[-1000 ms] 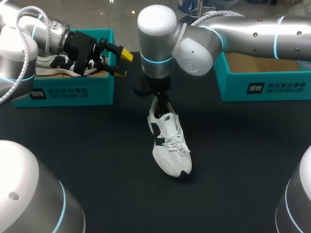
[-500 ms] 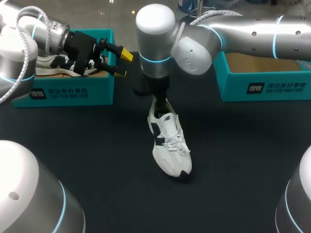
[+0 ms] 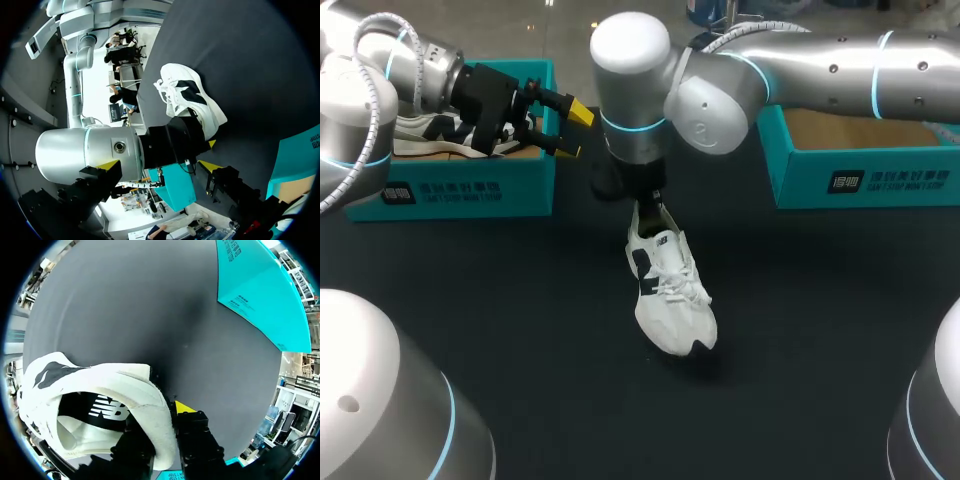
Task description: Take the shoe out of the shoebox, open the shoe tongue, remove and reinsert the insole, then place the shoe into the shoebox
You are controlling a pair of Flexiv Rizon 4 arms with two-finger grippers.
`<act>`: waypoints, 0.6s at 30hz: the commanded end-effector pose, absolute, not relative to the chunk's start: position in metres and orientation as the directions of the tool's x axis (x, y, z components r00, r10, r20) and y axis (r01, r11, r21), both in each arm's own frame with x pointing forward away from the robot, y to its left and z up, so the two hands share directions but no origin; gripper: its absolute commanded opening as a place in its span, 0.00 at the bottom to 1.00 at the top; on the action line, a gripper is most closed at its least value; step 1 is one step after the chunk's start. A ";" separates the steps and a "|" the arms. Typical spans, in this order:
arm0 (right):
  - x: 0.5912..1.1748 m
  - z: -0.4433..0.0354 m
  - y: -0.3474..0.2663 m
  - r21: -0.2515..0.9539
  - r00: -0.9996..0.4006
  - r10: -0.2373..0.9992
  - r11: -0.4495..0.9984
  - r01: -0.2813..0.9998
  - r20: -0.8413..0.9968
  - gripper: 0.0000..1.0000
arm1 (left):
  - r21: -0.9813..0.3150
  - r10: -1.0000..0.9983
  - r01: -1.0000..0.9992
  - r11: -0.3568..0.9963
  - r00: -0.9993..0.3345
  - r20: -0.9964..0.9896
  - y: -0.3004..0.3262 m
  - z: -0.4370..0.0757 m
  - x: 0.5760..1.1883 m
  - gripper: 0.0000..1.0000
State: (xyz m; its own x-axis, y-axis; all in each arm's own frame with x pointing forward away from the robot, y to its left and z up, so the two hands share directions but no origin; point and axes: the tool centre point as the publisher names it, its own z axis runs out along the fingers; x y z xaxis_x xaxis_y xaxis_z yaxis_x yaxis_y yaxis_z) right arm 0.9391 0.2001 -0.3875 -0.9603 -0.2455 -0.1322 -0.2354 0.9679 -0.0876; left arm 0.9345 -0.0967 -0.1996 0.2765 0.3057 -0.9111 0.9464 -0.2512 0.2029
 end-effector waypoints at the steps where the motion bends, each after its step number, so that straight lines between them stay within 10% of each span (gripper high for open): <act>1: 0.937 -0.384 0.201 -0.099 -0.962 -0.237 0.969 -0.225 -0.132 0.00 | 0.204 0.308 0.946 -0.252 0.278 -0.910 -0.097 -0.199 0.935 1.00; 18: 0.909 -0.301 0.176 -0.041 -0.965 -0.212 0.977 -0.208 -0.156 0.00 | 0.204 0.308 0.946 -0.252 0.278 -0.910 -0.097 -0.199 0.935 1.00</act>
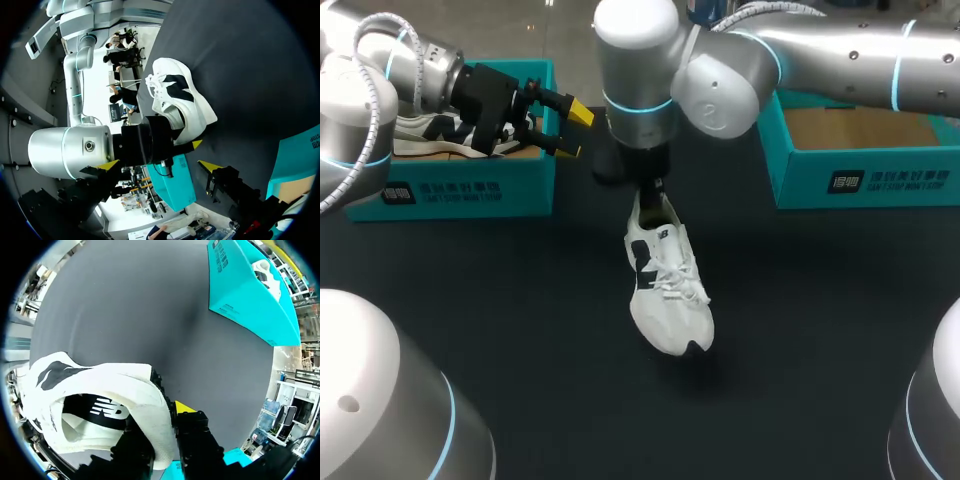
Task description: Take the shoe out of the shoebox, open the shoe tongue, remove and reinsert the insole, then place the shoe into the shoebox
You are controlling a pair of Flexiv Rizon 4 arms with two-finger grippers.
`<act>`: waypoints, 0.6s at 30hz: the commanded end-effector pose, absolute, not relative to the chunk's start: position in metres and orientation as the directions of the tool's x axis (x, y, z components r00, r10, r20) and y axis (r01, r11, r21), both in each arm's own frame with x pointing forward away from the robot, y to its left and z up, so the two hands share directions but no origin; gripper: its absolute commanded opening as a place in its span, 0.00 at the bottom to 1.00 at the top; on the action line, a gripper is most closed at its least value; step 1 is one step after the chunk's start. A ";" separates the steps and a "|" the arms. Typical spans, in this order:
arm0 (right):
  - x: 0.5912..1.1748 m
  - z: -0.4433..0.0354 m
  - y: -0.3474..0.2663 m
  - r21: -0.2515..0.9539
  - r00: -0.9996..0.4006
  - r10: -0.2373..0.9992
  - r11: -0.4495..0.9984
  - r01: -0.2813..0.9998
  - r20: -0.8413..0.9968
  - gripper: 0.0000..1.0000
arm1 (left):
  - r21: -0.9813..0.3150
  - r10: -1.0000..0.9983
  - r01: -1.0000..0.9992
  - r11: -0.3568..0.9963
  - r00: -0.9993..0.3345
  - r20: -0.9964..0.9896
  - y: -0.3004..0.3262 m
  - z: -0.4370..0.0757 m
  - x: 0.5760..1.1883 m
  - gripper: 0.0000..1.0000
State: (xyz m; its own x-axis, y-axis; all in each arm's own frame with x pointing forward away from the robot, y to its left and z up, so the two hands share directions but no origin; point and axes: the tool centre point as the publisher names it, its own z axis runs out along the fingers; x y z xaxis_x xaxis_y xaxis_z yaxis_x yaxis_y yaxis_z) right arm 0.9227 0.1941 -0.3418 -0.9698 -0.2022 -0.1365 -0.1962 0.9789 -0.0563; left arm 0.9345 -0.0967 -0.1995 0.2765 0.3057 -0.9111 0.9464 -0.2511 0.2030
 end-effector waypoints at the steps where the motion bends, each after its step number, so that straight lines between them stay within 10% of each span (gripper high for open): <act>1: 0.908 -0.295 0.175 -0.051 -0.962 -0.225 0.974 -0.220 -0.157 0.00 | 0.204 0.308 0.946 -0.252 0.278 -0.910 -0.097 -0.199 0.935 1.00; 18: 0.911 -0.205 0.163 -0.032 -0.953 -0.248 0.969 -0.246 -0.175 0.00 | 0.204 0.308 0.946 -0.252 0.278 -0.910 -0.097 -0.199 0.935 1.00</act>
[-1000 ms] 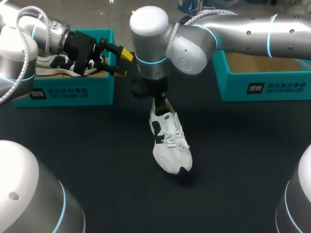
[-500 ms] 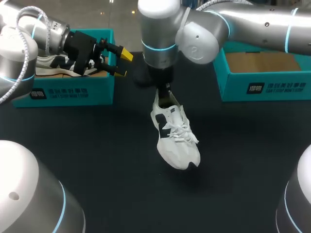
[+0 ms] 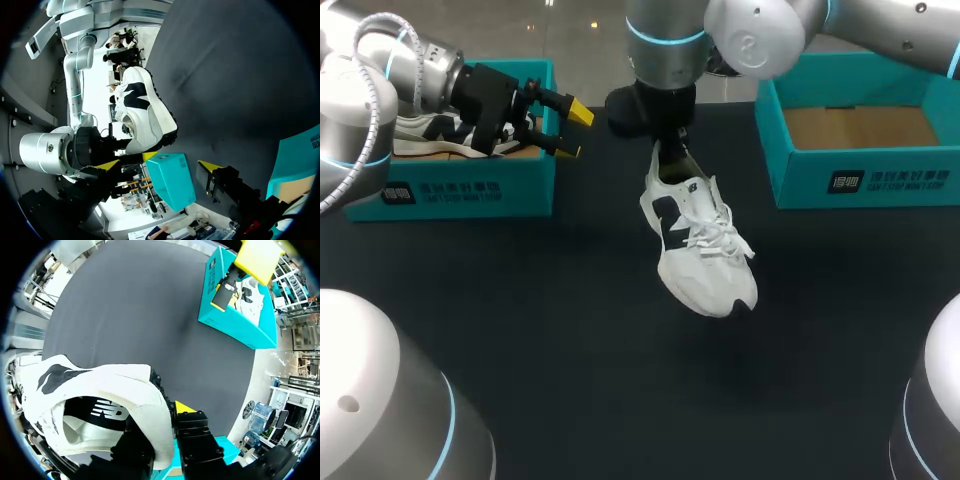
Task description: Take the shoe out of the shoebox, open the shoe tongue, remove and reinsert the insole, then place the shoe into the shoebox
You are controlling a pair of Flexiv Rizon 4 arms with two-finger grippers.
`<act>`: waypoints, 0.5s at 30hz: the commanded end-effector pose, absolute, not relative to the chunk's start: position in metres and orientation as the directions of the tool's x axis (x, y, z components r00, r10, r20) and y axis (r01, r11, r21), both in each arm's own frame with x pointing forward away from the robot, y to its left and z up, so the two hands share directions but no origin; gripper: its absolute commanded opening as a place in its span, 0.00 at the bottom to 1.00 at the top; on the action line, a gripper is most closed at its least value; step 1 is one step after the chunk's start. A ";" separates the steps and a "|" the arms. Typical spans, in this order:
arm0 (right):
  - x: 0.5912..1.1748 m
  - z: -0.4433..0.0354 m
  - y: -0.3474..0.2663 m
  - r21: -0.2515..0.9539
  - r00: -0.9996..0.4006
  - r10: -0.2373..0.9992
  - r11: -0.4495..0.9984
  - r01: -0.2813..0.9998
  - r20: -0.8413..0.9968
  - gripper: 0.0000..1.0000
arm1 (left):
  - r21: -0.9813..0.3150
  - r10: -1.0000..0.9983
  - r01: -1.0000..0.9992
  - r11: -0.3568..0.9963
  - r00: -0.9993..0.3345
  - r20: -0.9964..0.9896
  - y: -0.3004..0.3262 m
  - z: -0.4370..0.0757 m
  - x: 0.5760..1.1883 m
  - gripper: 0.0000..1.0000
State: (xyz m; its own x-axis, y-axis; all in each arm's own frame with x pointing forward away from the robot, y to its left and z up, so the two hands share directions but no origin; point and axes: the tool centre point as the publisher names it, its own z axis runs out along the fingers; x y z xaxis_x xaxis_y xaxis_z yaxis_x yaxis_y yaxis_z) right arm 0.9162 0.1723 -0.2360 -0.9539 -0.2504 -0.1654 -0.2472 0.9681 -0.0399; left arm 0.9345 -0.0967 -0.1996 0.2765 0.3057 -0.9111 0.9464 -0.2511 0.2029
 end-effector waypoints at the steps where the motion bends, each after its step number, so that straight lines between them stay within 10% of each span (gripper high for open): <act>1: 0.911 -0.200 0.162 -0.031 -0.953 -0.245 0.969 -0.243 -0.179 0.00 | 0.204 0.308 0.946 -0.252 0.278 -0.910 -0.097 -0.199 0.935 1.00; 15: 0.916 -0.171 0.161 -0.039 -0.946 -0.246 0.969 -0.243 -0.210 0.00 | 0.204 0.308 0.946 -0.252 0.278 -0.910 -0.097 -0.199 0.935 1.00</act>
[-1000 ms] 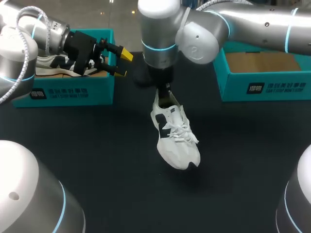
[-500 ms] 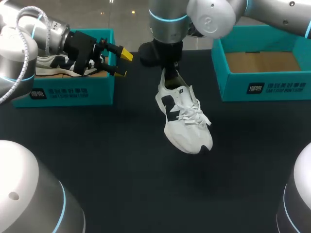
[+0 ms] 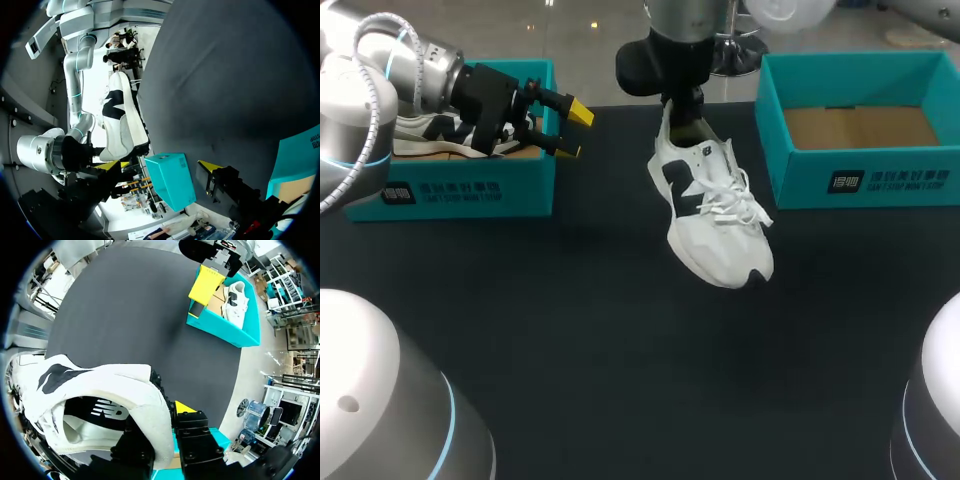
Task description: Take the shoe out of the shoebox, open the shoe tongue, remove and reinsert the insole, then place the shoe into the shoebox
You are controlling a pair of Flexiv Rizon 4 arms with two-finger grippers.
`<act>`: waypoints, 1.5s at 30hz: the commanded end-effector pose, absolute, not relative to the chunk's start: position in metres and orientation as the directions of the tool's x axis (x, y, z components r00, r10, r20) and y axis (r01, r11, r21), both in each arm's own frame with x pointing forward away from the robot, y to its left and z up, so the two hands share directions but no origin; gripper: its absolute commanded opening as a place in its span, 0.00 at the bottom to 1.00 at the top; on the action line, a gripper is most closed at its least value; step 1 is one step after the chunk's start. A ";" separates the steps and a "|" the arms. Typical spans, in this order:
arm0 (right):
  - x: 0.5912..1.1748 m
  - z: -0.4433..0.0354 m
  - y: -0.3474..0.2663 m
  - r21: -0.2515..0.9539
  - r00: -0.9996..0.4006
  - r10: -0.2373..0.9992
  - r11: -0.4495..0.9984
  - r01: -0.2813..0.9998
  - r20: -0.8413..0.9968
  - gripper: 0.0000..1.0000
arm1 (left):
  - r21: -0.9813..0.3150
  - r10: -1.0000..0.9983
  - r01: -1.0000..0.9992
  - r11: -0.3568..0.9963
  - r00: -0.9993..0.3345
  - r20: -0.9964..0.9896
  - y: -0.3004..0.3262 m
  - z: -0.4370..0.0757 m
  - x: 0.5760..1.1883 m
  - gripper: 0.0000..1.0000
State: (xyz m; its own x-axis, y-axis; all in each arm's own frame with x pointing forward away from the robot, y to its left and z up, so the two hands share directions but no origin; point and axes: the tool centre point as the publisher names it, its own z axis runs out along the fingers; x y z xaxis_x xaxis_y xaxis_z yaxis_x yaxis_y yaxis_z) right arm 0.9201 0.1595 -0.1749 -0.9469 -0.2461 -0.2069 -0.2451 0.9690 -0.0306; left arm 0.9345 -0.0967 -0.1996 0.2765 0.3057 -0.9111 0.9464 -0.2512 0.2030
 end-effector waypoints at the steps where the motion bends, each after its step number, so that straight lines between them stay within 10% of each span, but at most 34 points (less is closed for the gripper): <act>1: 0.916 -0.171 0.161 -0.039 -0.946 -0.246 0.969 -0.243 -0.210 0.00 | 0.204 0.308 0.946 -0.252 0.278 -0.910 -0.097 -0.199 0.935 1.00; 45: 0.957 -0.156 -0.005 -0.142 -0.971 -0.158 0.981 -0.133 -0.181 0.00 | 0.204 0.308 0.946 -0.252 0.278 -0.910 -0.097 -0.199 0.935 1.00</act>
